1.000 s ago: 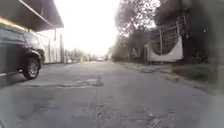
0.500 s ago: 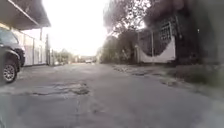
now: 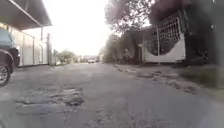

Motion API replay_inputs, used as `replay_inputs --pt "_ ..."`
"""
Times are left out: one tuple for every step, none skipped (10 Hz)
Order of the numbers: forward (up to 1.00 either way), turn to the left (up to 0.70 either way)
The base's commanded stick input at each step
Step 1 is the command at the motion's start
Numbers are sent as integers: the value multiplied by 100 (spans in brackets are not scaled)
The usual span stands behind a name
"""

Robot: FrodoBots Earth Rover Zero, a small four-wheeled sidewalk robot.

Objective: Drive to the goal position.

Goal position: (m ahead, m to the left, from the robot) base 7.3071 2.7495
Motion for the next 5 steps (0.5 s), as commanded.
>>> replay_inputs --pt "100 3" --pt "100 3" --pt "100 3" --pt "100 3" --pt "100 3"
